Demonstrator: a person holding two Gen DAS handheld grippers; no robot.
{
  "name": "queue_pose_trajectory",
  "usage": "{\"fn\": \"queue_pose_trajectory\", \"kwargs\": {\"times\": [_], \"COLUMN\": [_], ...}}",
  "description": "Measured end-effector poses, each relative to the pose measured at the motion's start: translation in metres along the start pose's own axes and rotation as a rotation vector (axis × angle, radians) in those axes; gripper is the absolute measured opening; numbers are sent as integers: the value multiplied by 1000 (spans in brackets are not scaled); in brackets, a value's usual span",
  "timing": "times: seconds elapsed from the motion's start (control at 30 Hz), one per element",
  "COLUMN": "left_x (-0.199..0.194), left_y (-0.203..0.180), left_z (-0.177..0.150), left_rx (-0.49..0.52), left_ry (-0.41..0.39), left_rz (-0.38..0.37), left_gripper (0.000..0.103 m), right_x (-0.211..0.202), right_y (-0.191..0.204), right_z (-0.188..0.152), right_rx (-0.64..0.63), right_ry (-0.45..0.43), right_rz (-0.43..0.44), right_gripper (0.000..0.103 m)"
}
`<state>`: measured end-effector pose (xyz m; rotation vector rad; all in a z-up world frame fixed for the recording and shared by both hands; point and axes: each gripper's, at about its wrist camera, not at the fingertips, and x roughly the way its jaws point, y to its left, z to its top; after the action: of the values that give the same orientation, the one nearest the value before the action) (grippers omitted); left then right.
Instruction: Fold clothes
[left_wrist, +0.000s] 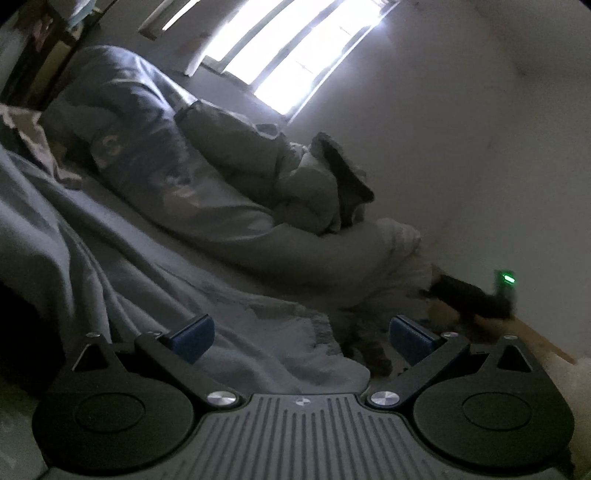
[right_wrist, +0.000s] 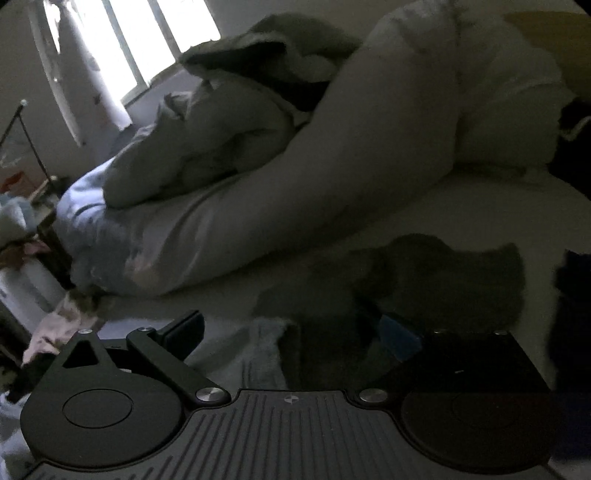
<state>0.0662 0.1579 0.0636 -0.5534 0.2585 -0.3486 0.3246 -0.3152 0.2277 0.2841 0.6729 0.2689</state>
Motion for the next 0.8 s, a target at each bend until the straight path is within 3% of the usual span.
{"fn": "queue_pose_trajectory", "kwargs": {"times": [0.17,0.33,0.43,0.57,0.6,0.7,0.77,0.8], "left_x": [0,-7,-11,-11,-11,-9,-9,-9], "left_y": [1,-6,-9,-7,-6,-3,-1,0], "left_z": [-2,1,2,3,3,4,5,5], "left_rx": [-50,-50,-47,-61,-65,-89,-110,-118], "left_ry": [5,-13,-29,-40,-42,-48,-54,-56], "left_rz": [-13,-41,-52,-52,-50,-46,-51,-54], "left_gripper": [103,103,103,103,103,103,103,103], "right_x": [-61,-71,-61,-45,-39,-25,-25,-28], "right_y": [-1,10,26,41,43,40,31,30], "right_z": [-88,-180,-206,-214,-214,-217,-220,-216], "right_rx": [21,103,74,-6,-19,-40,27,49], "right_ry": [8,90,128,155,170,239,261,255], "right_rz": [25,40,33,13,-2,-47,-11,6], "right_gripper": [102,102,102,99,93,53,40,28]}}
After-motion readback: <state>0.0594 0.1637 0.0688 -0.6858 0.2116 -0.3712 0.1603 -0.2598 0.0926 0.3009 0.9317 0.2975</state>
